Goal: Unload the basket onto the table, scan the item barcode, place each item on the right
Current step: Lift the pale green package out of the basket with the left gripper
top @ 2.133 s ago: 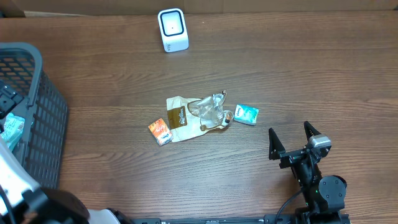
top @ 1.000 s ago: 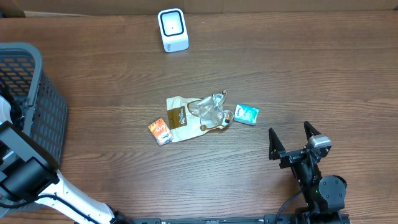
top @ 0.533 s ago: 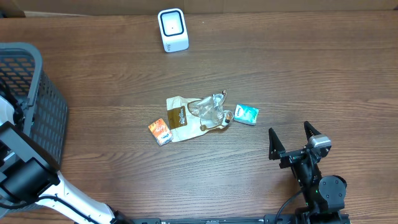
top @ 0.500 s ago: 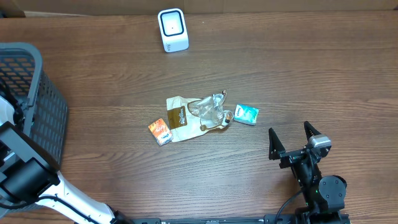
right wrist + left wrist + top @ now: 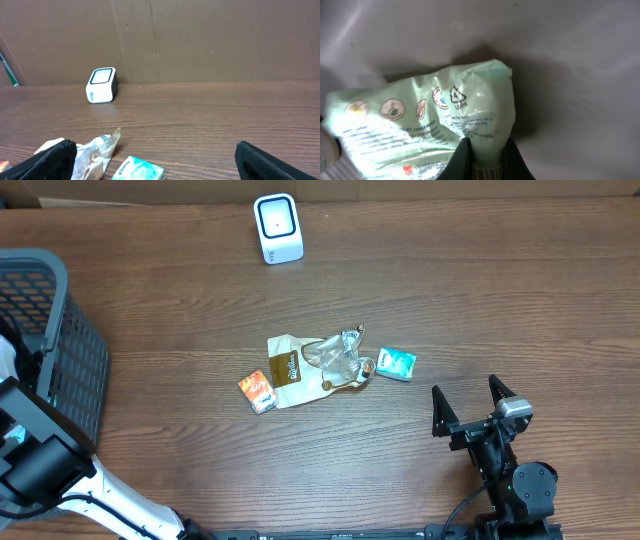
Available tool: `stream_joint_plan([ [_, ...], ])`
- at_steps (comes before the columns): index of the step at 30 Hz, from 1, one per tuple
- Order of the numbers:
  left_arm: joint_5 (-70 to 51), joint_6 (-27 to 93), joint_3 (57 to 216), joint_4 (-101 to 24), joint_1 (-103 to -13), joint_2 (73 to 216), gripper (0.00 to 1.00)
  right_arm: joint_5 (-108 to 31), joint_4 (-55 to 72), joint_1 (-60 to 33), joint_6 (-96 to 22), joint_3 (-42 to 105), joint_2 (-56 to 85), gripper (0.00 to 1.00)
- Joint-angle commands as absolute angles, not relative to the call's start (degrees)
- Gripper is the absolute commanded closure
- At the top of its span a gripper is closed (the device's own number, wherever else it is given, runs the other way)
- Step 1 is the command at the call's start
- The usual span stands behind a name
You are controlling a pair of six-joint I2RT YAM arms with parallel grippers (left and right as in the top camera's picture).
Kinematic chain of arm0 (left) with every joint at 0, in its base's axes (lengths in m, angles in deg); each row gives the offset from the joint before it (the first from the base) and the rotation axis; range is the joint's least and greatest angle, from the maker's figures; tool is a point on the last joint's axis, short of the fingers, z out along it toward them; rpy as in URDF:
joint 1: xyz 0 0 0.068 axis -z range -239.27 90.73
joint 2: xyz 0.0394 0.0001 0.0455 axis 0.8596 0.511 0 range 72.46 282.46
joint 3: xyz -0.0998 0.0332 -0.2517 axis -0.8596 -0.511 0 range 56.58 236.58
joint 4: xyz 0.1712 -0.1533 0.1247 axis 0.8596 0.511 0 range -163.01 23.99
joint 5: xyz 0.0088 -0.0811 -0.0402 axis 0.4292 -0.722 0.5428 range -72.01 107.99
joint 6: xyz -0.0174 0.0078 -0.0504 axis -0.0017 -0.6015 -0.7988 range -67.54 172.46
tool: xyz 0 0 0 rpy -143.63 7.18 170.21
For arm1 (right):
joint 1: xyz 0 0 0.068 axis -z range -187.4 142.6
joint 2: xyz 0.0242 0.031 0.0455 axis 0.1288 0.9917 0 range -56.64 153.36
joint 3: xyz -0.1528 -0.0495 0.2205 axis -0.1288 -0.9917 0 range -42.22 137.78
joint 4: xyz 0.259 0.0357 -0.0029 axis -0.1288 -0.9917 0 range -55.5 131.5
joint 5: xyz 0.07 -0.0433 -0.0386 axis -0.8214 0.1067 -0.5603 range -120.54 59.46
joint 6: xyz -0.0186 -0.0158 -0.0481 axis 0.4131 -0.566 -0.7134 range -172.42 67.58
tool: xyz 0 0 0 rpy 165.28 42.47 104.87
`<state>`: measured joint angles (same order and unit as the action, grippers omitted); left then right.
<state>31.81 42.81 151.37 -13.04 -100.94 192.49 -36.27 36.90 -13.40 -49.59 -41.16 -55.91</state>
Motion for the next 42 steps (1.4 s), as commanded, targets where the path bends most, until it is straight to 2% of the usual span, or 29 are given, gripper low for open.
stream_joint_plan([
  [1,23.9,40.3,160.4,-9.7,-101.1,190.9,0.96,-36.2,37.1,-13.2,-49.5,-41.8,-56.5,0.00],
  [7,19.1,38.7,172.9,-3.1,-99.3,182.0,0.96,-36.2,37.1,-13.2,-49.5,-41.8,-56.5,0.00],
  [13,19.2,38.7,175.1,-1.8,-94.5,168.6,0.96,-36.2,37.1,-13.2,-49.5,-41.8,-56.5,0.00],
  [17,25.8,37.7,174.9,-1.8,-90.7,162.3,0.96,-36.2,37.1,-13.2,-49.5,-41.8,-56.5,0.00],
  [21,29.5,35.5,174.6,-0.5,-90.9,162.2,0.94,-36.2,37.1,-13.2,-49.5,-41.8,-56.5,0.00],
  [24,27.3,36.0,172.5,-0.4,-92.8,163.3,0.55,-36.2,37.1,-13.2,-49.5,-41.8,-56.5,0.00],
  [28,21.7,42.2,167.6,-3.5,-96.4,165.1,0.30,-36.2,37.1,-13.2,-49.5,-41.8,-56.5,0.00],
  [32,15.9,52.7,161.3,-8.4,-100.7,166.8,0.19,-36.2,37.1,-13.2,-49.5,-41.8,-56.5,0.00],
  [36,15.6,58.4,155.8,-12.1,-104.5,168.8,0.16,-36.2,37.1,-13.2,-49.5,-41.8,-56.5,0.00],
  [40,14.9,62.7,153.0,-16.9,-106.6,172.0,0.00,-36.2,37.1,-13.2,-49.5,-41.8,-56.5,0.00],
  [42,14.0,66.2,152.5,-19.0,-106.9,174.3,0.01,-36.2,37.1,-13.2,-49.5,-41.8,-56.5,0.00],
])
